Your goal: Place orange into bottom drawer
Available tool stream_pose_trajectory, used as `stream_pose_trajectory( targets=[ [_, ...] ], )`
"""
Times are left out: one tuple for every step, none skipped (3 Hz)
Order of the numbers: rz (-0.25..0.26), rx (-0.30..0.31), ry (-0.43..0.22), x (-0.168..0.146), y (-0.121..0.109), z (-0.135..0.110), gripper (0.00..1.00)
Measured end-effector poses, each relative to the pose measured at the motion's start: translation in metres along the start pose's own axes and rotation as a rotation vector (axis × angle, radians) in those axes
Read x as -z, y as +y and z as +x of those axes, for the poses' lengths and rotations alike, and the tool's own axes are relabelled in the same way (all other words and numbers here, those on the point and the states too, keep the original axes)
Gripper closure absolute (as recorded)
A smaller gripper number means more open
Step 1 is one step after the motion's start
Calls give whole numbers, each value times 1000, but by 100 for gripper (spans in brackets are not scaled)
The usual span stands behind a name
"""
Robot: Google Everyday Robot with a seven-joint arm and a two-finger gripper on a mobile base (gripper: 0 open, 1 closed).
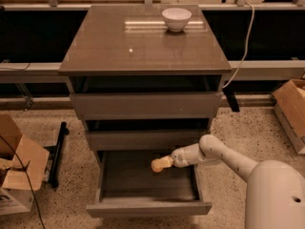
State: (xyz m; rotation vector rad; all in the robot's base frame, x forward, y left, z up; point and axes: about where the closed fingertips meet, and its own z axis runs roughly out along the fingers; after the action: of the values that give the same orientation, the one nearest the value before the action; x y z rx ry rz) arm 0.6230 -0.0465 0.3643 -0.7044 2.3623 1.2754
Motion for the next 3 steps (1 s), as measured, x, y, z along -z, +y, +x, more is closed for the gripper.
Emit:
stream_pose_trajectory(
  targets=[
    [-8, 0, 19, -9, 6, 2, 100],
    [2, 9, 30, -37, -9, 8, 100],
    [-11, -22, 40, -65, -34, 27, 100]
  ],
)
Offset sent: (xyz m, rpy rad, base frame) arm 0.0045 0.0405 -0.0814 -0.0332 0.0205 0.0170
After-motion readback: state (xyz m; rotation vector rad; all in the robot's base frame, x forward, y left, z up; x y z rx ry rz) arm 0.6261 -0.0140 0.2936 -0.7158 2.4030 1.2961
